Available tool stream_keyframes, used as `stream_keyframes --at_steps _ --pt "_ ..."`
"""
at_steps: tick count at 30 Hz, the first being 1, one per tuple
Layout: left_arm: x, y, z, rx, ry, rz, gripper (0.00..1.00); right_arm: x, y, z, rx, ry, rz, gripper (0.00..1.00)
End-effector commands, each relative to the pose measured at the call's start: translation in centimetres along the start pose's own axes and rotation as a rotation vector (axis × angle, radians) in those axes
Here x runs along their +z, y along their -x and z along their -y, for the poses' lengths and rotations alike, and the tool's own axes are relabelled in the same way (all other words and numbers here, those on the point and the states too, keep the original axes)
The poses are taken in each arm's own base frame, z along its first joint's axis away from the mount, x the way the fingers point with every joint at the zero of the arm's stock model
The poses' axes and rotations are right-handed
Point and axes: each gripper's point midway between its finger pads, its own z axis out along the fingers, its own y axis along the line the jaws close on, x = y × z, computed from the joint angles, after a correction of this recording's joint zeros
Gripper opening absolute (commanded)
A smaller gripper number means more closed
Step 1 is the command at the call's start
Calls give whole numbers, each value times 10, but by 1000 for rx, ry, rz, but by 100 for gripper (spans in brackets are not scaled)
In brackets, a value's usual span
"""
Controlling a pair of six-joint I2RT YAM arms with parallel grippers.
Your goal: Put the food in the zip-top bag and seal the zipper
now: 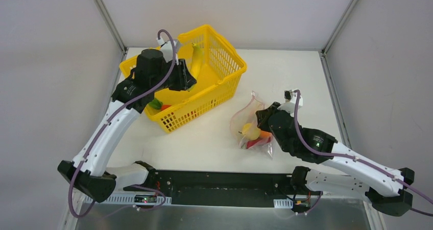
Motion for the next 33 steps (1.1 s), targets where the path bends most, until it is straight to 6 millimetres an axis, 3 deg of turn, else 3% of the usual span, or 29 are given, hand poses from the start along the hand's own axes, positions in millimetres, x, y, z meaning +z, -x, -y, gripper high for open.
stream_keyframes --at_steps 1,4,8,11,15,20,24,33 --pt "-34 -14 42 43 -237 -37 0 0 16 -16 56 35 49 1" --pt "-50 -27 65 39 -355 -90 0 2 16 -18 49 35 47 1" --pt "-65 -63 93 87 -466 -210 0 3 14 -18 46 34 43 1" --pt "-70 -96 105 112 -492 -317 0 3 15 -18 47 34 49 1" --pt "-69 -122 112 100 -507 -383 0 4 16 -16 47 29 58 1" --pt "-70 -141 131 96 -577 -451 0 5 13 -15 48 31 57 1" --pt "-64 -156 128 141 -513 -546 0 6 11 -16 47 36 53 1" --pt "-44 -157 145 150 -504 -588 0 5 7 -16 40 53 40 1"
